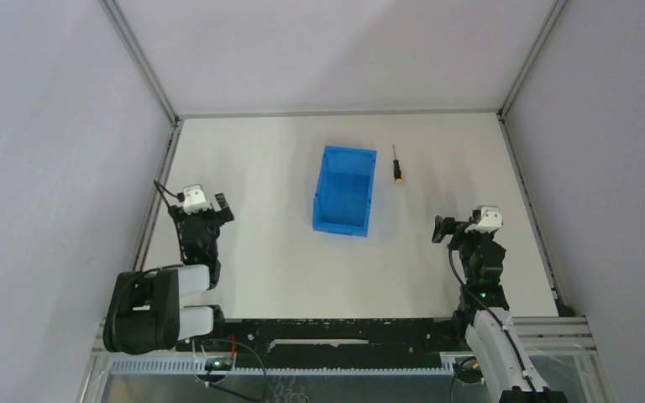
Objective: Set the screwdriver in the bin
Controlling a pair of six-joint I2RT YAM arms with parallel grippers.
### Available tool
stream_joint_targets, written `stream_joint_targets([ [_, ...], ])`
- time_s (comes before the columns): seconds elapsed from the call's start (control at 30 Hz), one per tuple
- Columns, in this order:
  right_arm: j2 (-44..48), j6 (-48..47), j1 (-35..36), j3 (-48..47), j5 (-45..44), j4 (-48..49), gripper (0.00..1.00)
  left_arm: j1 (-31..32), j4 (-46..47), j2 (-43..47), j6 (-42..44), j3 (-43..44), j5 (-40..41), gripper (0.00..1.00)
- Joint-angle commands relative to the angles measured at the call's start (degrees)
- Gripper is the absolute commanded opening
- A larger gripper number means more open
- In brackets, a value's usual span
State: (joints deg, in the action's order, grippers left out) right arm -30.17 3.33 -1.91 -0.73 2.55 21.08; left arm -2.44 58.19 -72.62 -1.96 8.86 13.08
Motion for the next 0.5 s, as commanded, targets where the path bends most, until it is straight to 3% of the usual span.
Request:
stream_joint_targets([
  [0.0,0.0,1.4,-0.3,-1.4,-0.7,2.5,1.0,-0.2,2.0,0.7,0.6,2.2,-0.6,1.0],
  [0.13,-2.6,2.6,-0.3,-6.1,0.6,-1.4,1.0,-0.3,2.0,0.7,0.7,2.3,-0.5,1.0],
  [0.3,-10.8,5.0,0.1,-27.1,3.6,-24.6,1.0,-0.2,2.0,0.6,0.7,2.2,-0.5,1.0],
  [0.47,-28.4,8.1,6.5,-51.4,-0.3,-50.0,1.0,-0.3,2.0,0.7,0.6,2.2,-0.5,1.0],
])
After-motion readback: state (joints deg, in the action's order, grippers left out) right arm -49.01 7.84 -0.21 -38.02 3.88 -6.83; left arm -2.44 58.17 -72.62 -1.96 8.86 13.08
